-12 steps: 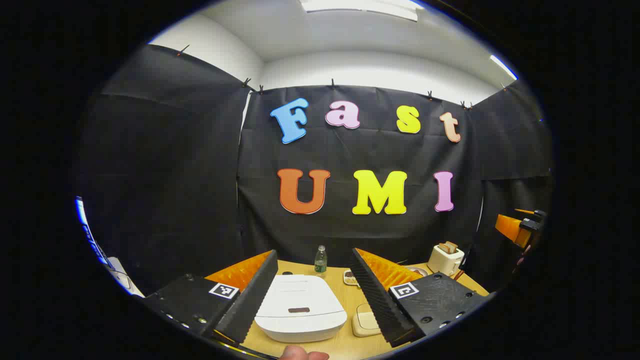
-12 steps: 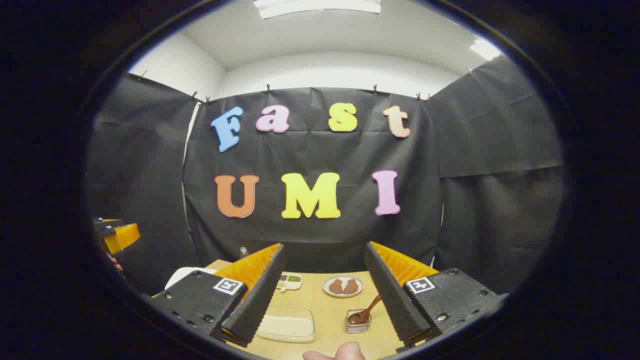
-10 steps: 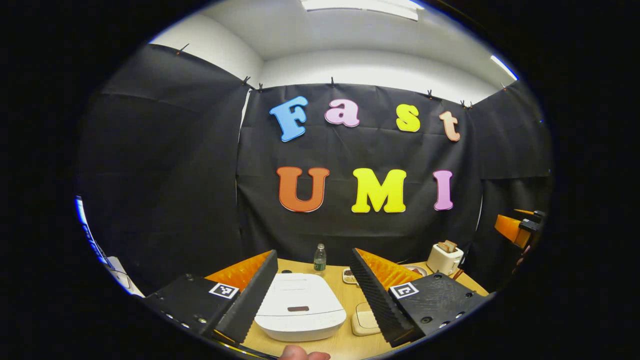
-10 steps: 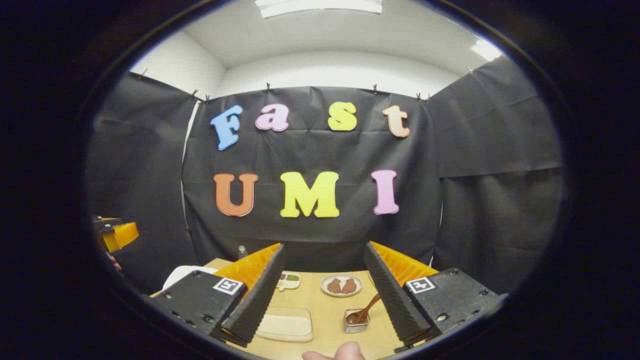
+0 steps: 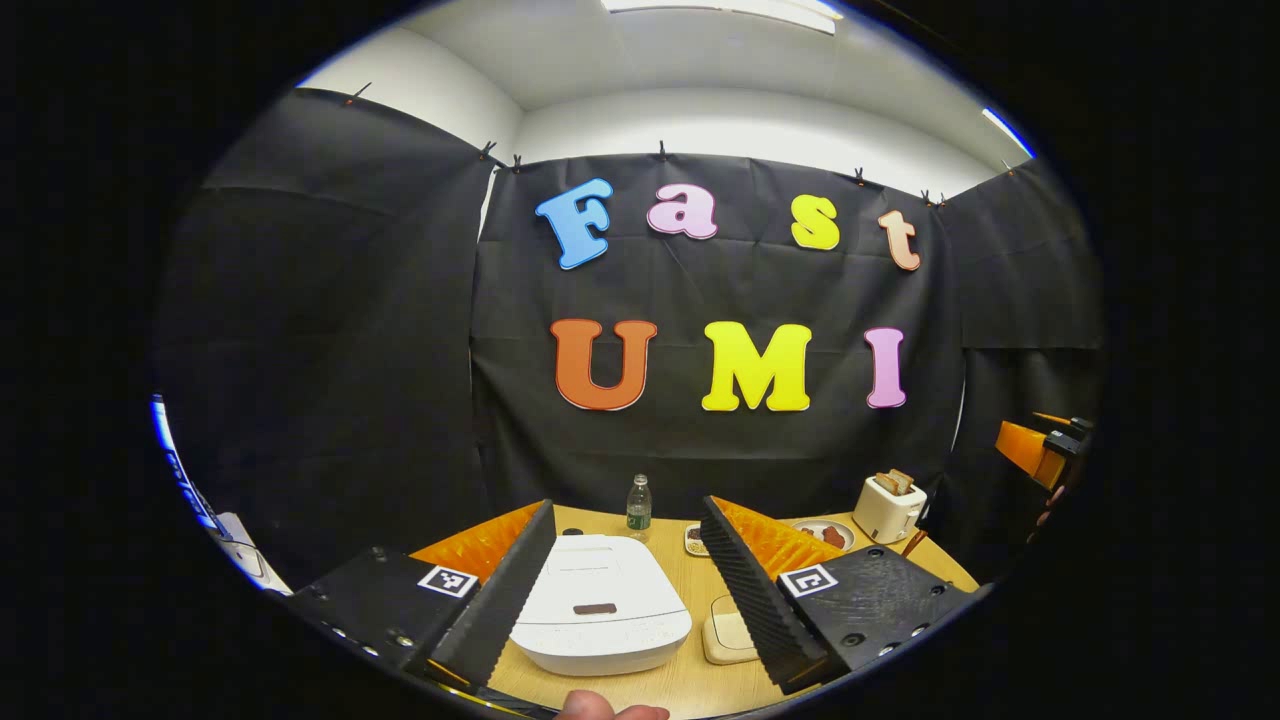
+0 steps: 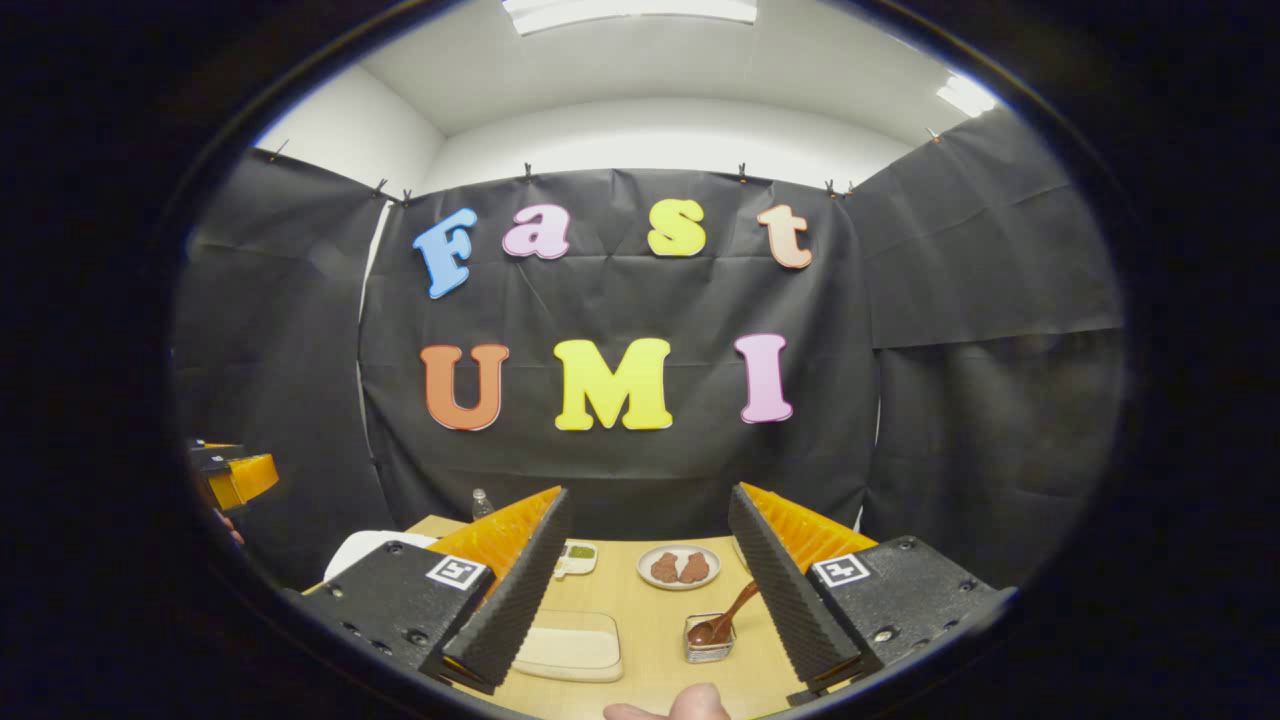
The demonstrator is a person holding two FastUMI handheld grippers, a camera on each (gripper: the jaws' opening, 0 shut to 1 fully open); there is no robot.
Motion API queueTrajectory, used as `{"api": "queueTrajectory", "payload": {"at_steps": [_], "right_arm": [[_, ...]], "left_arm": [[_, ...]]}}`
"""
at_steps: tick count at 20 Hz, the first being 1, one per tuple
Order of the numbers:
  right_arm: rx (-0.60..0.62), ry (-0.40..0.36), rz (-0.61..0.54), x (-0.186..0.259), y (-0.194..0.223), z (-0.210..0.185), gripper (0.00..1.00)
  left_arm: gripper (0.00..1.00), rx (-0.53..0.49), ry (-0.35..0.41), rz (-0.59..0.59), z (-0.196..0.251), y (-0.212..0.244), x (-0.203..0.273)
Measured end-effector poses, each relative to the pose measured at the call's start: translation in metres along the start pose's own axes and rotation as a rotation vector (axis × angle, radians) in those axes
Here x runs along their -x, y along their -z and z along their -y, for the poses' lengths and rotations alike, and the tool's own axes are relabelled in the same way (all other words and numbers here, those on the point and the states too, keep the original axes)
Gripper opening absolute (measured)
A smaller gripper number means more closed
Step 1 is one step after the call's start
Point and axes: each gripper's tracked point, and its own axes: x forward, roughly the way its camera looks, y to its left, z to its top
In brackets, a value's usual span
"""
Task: Close the left gripper, press the button to open the rice cooker; take a wooden spoon from the chopstick holder with the right hand, scoop a spoonful of rice and pour it into the rice cooker, then put the wooden spoon back into the chopstick holder.
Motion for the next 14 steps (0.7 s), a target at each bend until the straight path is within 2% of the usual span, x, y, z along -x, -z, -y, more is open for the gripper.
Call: {"api": "queueTrajectory", "payload": {"at_steps": [2, 3, 9, 10, 14], "right_arm": [[-0.001, 0.002, -0.001, 0.001, 0.001, 0.002, 1.00], [-0.004, 0.004, -0.001, 0.001, 0.001, 0.003, 0.97], [0.000, 0.017, -0.022, -0.002, 0.009, 0.008, 0.97], [-0.004, 0.021, -0.027, -0.003, 0.011, 0.010, 1.00], [-0.017, 0.017, -0.040, -0.006, 0.016, 0.013, 0.97]], "left_arm": [[0.94, 0.005, 0.000, -0.005, -0.001, -0.001, -0.001], [0.94, 0.005, 0.001, -0.009, -0.001, 0.000, -0.002], [0.94, 0.014, 0.009, -0.057, -0.006, 0.012, -0.003], [0.94, 0.014, 0.011, -0.067, -0.006, 0.014, -0.004], [0.94, 0.003, 0.019, -0.116, -0.008, 0.027, -0.009]]}}
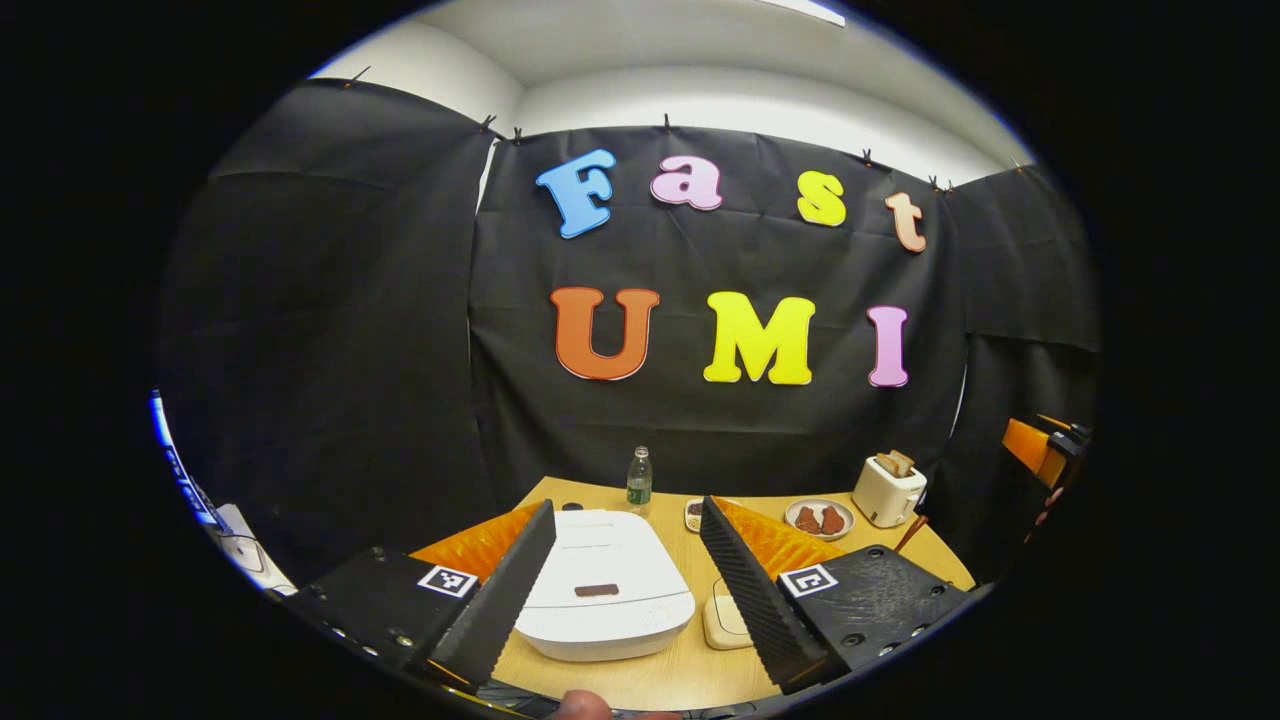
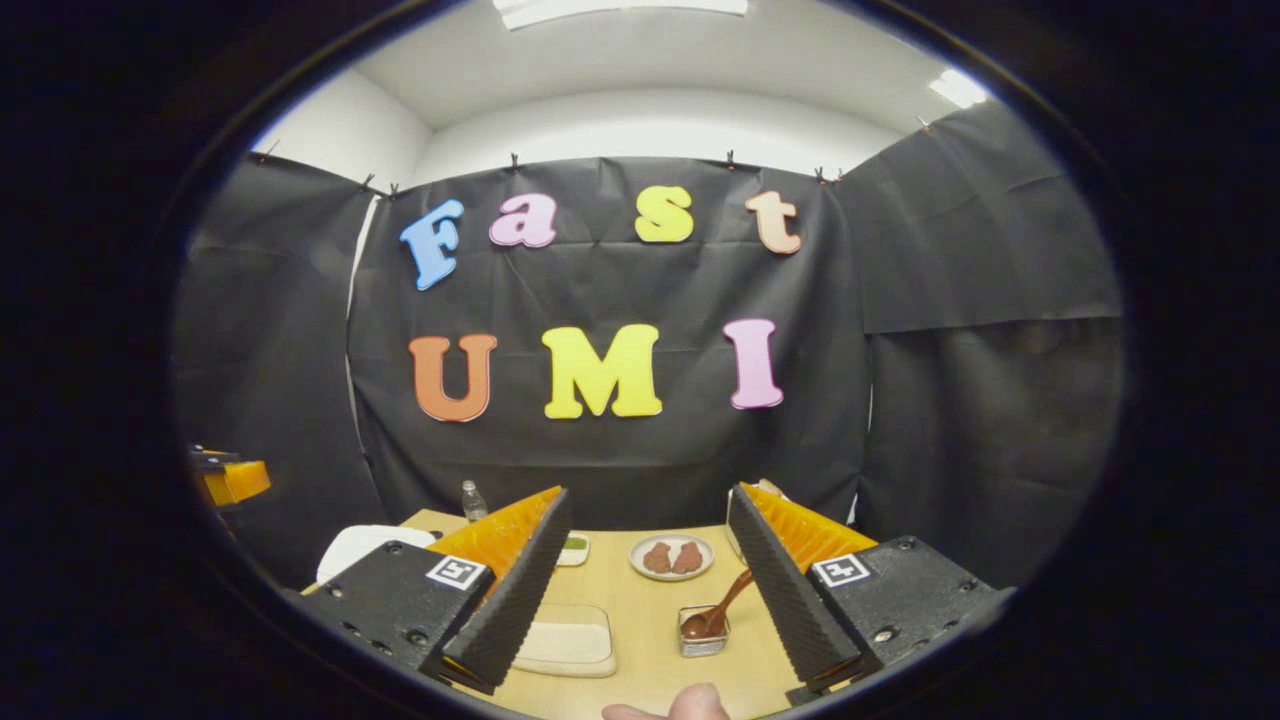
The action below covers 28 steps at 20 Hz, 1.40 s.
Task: Close the left gripper, press the button to open the rice cooker; take a wooden spoon from the chopstick holder with the right hand, scoop a spoonful of rice and pour it into the rice cooker, then put the wooden spoon back into the chopstick holder.
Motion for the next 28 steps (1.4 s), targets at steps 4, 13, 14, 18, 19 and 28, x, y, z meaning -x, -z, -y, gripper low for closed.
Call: {"api": "queueTrajectory", "payload": {"at_steps": [4, 13, 14, 18, 19, 28], "right_arm": [[-0.004, -0.003, -0.012, -0.005, 0.005, 0.004, 0.97], [-0.048, 0.007, -0.060, -0.019, 0.027, 0.027, 1.00], [-0.053, 0.012, -0.064, -0.019, 0.031, 0.031, 1.00], [-0.062, 0.031, -0.094, -0.021, 0.048, 0.041, 1.00], [-0.065, 0.032, -0.102, -0.021, 0.051, 0.042, 1.00], [-0.105, 0.010, -0.198, -0.040, 0.089, 0.027, 1.00]], "left_arm": [[0.77, 0.017, 0.032, -0.100, 0.007, 0.025, -0.011], [0.03, 0.056, 0.023, -0.250, -0.002, 0.052, -0.038], [0.00, 0.061, 0.039, -0.265, 0.000, 0.055, -0.044], [0.00, 0.079, 0.046, -0.355, -0.017, 0.076, -0.074], [0.00, 0.090, 0.052, -0.391, -0.022, 0.086, -0.082], [0.00, 0.202, 0.070, -0.622, -0.039, 0.151, -0.123]]}}
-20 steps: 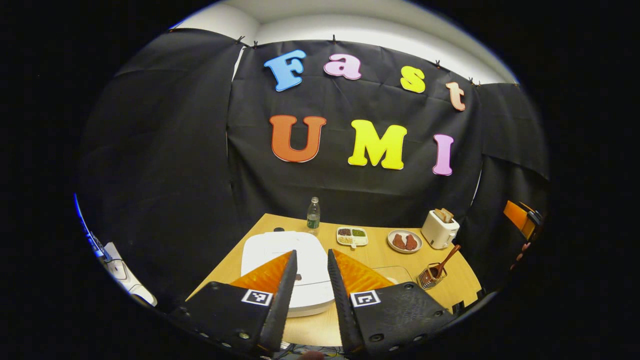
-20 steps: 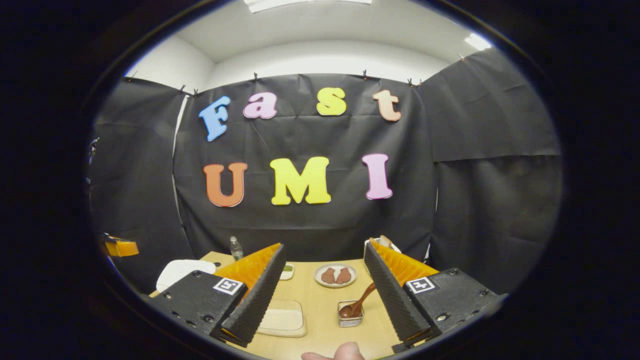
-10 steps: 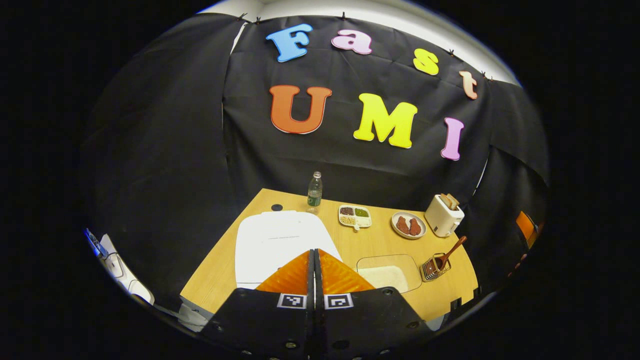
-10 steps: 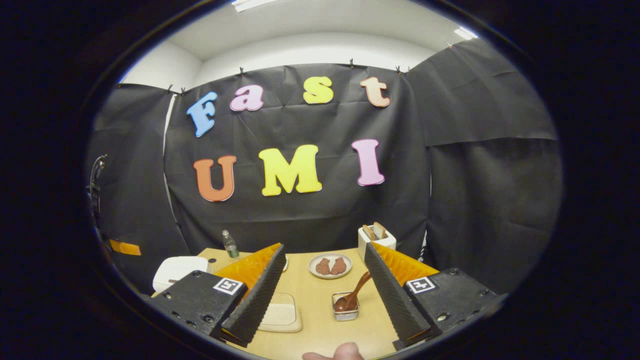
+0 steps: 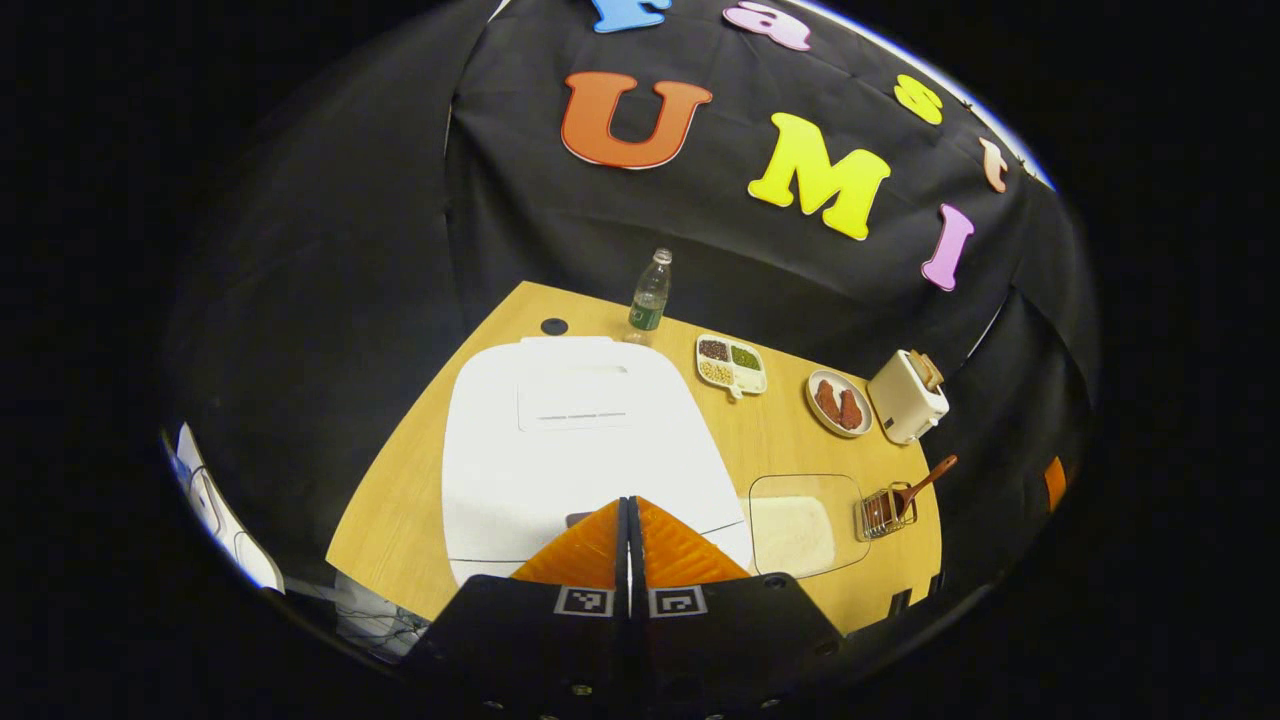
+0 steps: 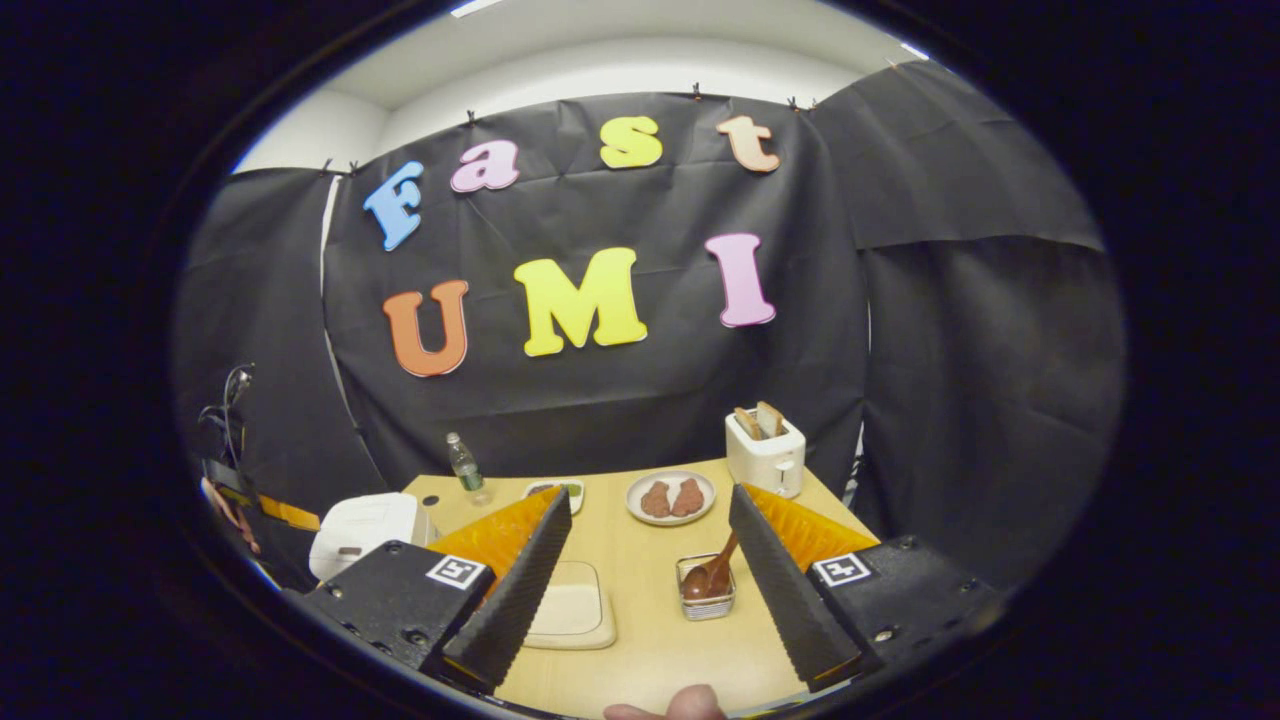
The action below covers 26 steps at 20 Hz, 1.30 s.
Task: Close the left gripper, press the button to open the rice cooker; take a wooden spoon from the chopstick holder with the right hand, scoop a spoonful of rice and pour it into the rice cooker, then put the wooden spoon back into the chopstick holder.
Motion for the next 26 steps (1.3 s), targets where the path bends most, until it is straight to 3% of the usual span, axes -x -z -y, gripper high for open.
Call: {"api": "queueTrajectory", "payload": {"at_steps": [11, 19, 23, 26], "right_arm": [[0.032, -0.021, -0.058, -0.022, 0.018, -0.020, 1.00], [0.040, -0.069, -0.073, -0.029, 0.025, -0.041, 1.00], [0.037, -0.100, -0.081, -0.028, 0.028, -0.052, 1.00], [0.043, -0.102, -0.034, -0.021, 0.007, -0.051, 1.00]], "left_arm": [[0.00, 0.071, -0.025, -0.071, -0.015, 0.025, -0.037], [0.00, 0.169, 0.040, -0.084, -0.018, 0.035, -0.040], [0.00, 0.121, 0.019, -0.064, -0.020, 0.034, -0.039], [0.00, 0.099, -0.009, 0.015, -0.015, 0.018, -0.028]]}}
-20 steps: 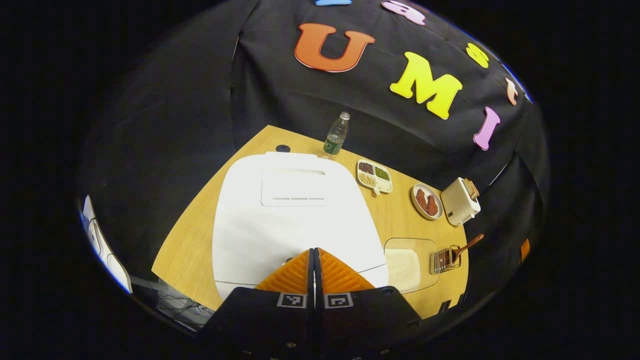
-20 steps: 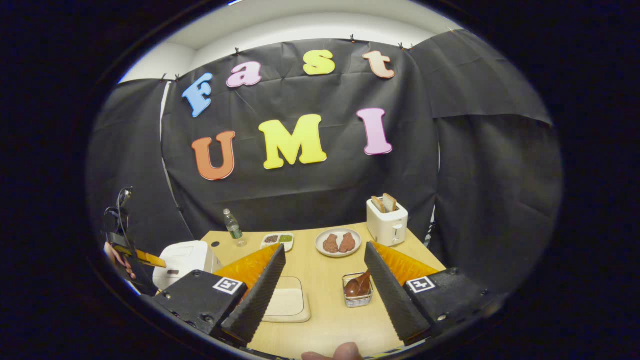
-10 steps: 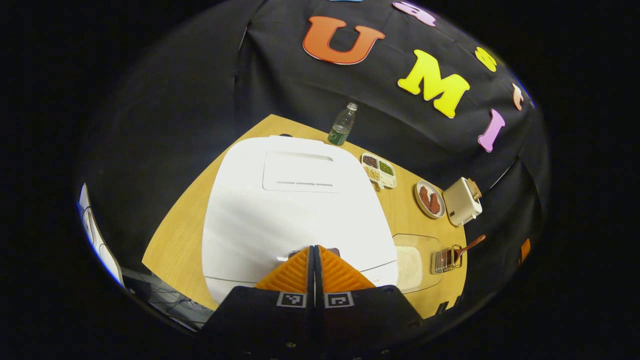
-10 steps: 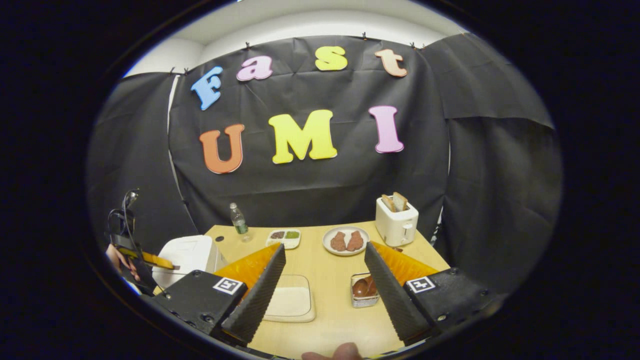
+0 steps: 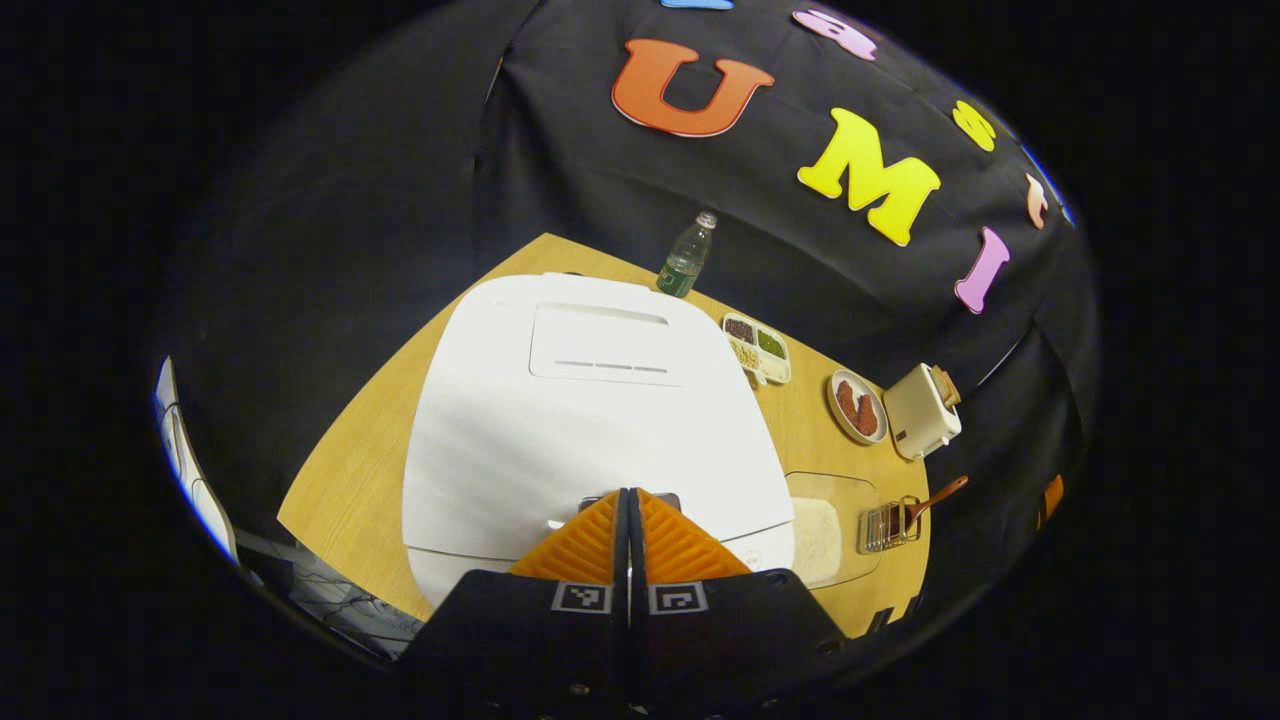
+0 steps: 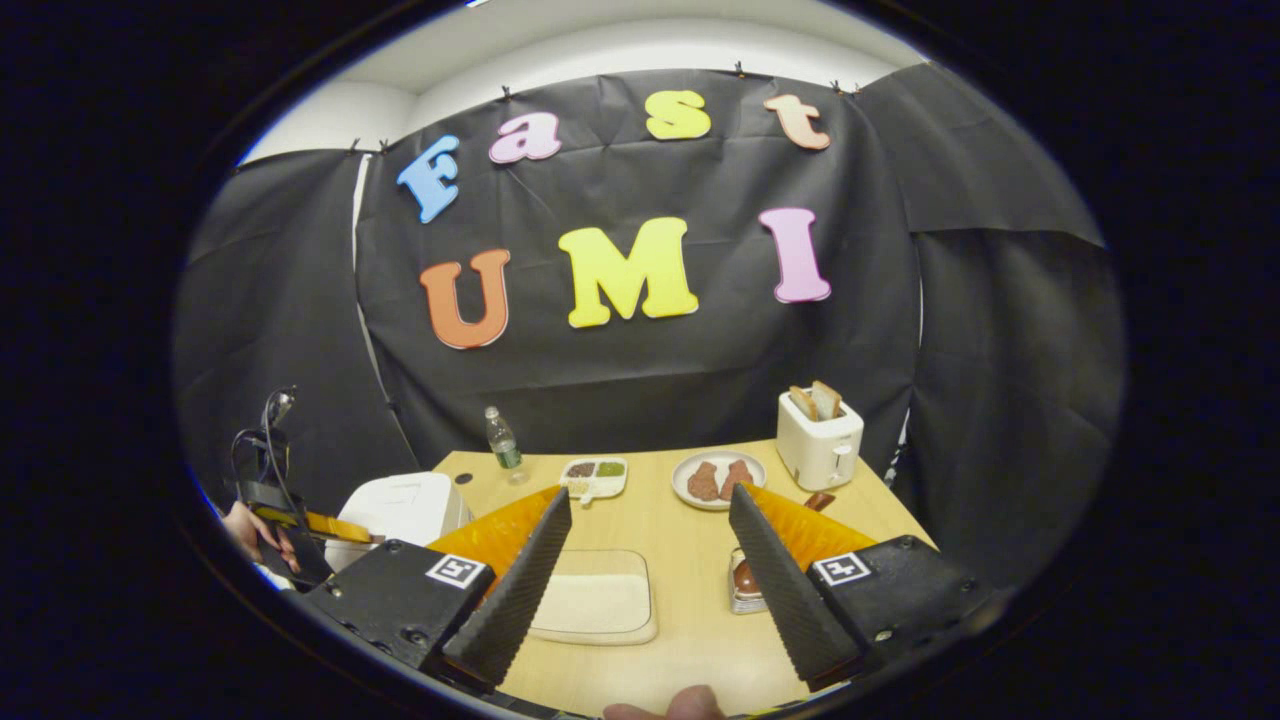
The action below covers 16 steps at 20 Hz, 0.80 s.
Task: Close the left gripper, press the button to open the rice cooker; take a wooden spoon from the chopstick holder with the right hand, scoop a spoonful of rice and pour it into the rice cooker, then put the wooden spoon back into the chopstick holder.
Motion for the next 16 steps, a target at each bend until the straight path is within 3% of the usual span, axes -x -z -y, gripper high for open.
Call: {"api": "queueTrajectory", "payload": {"at_steps": [3, 5, 6, 9, 10, 12, 16], "right_arm": [[0.012, 0.015, 0.043, 0.005, -0.013, 0.009, 1.00], [0.008, 0.031, 0.069, 0.008, -0.022, 0.018, 1.00], [-0.006, 0.033, 0.088, 0.010, -0.030, 0.022, 1.00], [-0.016, 0.026, 0.110, 0.009, -0.039, 0.023, 0.99], [-0.011, 0.029, 0.121, 0.009, -0.043, 0.025, 0.97], [-0.003, 0.027, 0.134, 0.011, -0.047, 0.026, 1.00], [0.017, 0.033, 0.134, 0.012, -0.044, 0.034, 0.97]], "left_arm": [[0.04, -0.015, 0.013, 0.161, 0.015, -0.040, 0.023], [0.20, -0.005, 0.044, 0.256, 0.030, -0.066, 0.038], [0.44, -0.011, 0.040, 0.290, 0.032, -0.077, 0.043], [0.66, -0.068, 0.033, 0.377, 0.042, -0.100, 0.056], [0.82, -0.087, 0.031, 0.399, 0.044, -0.105, 0.058], [0.94, -0.101, 0.010, 0.414, 0.042, -0.108, 0.062], [0.94, -0.098, 0.010, 0.472, 0.048, -0.119, 0.071]]}}
